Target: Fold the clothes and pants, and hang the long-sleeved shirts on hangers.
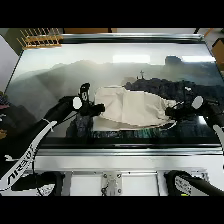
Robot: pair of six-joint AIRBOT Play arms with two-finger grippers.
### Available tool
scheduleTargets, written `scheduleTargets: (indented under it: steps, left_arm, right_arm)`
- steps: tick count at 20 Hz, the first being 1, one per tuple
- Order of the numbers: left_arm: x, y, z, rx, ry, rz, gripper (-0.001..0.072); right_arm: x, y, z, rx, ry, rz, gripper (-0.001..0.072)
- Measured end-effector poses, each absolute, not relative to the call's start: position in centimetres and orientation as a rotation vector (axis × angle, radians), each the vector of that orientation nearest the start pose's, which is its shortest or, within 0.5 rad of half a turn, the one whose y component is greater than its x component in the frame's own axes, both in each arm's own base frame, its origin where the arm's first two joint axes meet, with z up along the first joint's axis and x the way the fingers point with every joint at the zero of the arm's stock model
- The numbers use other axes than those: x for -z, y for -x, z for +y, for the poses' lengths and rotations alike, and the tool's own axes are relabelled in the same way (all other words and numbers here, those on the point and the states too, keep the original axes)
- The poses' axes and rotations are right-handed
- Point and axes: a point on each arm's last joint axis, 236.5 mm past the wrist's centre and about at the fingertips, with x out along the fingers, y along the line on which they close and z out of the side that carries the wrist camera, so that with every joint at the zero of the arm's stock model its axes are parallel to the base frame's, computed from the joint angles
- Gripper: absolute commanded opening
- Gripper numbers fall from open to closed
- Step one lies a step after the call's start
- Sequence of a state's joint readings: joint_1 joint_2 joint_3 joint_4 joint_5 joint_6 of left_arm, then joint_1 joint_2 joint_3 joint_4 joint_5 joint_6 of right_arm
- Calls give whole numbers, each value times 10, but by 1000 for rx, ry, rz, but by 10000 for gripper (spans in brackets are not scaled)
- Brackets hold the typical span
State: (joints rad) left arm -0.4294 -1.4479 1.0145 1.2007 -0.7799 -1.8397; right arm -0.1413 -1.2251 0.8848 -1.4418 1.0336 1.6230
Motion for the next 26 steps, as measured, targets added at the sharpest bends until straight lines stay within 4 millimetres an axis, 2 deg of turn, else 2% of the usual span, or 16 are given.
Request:
scheduleTargets:
  steps: [4,11,15,16,17,18,19,20,21,25,26]
  left_arm:
    - [77,-340,-232,274,326,1378,3]
    - [41,-311,-258,386,244,1391,3]
    - [39,-282,-258,419,139,1455,6]
    - [42,-275,-258,424,112,1478,204]
    - [45,-268,-258,429,88,1503,541]
    - [48,-260,-260,435,65,1526,639]
    - [50,-254,-262,443,48,1541,639]
    - [50,-248,-264,455,22,1549,639]
    - [47,-246,-266,467,13,1547,639]
    - [6,-250,-268,512,23,1470,637]
    - [-7,-253,-267,519,36,1440,599]
  right_arm:
    - [61,-329,-22,109,-266,1365,22]
    - [57,-330,-22,109,-265,1351,22]
    - [55,-330,-22,109,-264,1346,22]
    - [55,-330,-22,109,-264,1345,24]
    - [55,-330,-22,109,-264,1345,27]
    - [55,-330,-22,109,-264,1345,45]
    - [55,-330,-22,109,-264,1345,293]
    - [54,-329,-22,109,-265,1347,668]
    - [53,-329,-23,111,-267,1348,715]
    - [24,-336,-45,132,-287,1326,715]
    - [14,-337,-53,133,-298,1317,715]
